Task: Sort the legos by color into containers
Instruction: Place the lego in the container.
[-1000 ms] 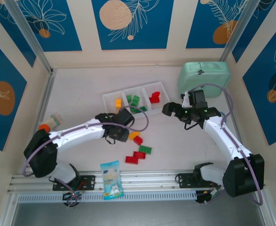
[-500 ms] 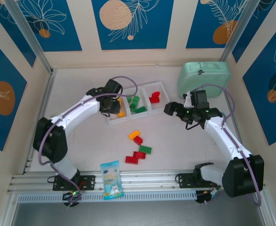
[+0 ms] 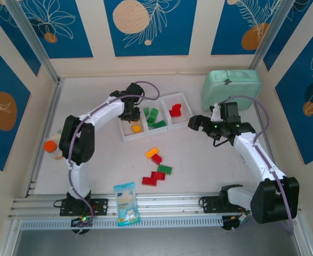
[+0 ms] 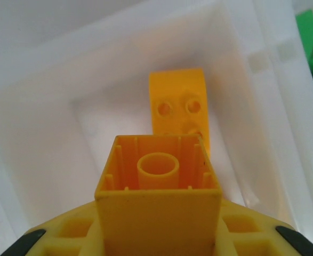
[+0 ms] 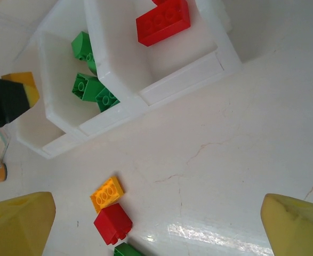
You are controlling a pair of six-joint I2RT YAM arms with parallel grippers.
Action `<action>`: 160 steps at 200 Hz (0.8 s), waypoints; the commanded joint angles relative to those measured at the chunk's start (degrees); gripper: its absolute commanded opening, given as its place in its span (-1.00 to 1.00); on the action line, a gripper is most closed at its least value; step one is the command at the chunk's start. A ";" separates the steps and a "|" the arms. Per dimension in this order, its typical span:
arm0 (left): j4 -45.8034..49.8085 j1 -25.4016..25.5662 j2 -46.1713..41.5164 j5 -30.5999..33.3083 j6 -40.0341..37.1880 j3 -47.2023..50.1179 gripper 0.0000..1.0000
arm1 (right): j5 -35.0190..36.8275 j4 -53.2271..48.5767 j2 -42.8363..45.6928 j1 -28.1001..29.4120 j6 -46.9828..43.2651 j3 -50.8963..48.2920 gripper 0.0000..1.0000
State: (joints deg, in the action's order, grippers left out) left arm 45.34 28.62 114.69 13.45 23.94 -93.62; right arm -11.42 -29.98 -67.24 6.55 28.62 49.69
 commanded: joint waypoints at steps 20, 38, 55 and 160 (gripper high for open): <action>2.56 -0.41 3.98 8.39 3.01 -6.72 -0.87 | -3.61 -0.70 -1.13 -0.56 -1.46 0.08 0.98; 3.18 -0.40 5.34 9.17 3.67 -8.18 -0.85 | -3.65 -0.95 -1.03 -0.61 -1.55 -0.03 0.98; 3.41 -0.41 6.27 8.06 3.67 -8.83 -0.74 | -3.93 -1.05 -1.25 -0.66 -1.74 0.16 0.98; -2.82 -0.50 0.46 4.22 4.78 -1.23 -0.07 | -5.76 -1.53 -2.54 -0.29 -2.50 0.52 0.98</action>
State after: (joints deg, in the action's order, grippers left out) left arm 45.32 28.62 120.18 19.53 28.47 -97.71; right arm -15.25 -30.46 -69.58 6.24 27.31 49.71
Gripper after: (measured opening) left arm 0.427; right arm 0.990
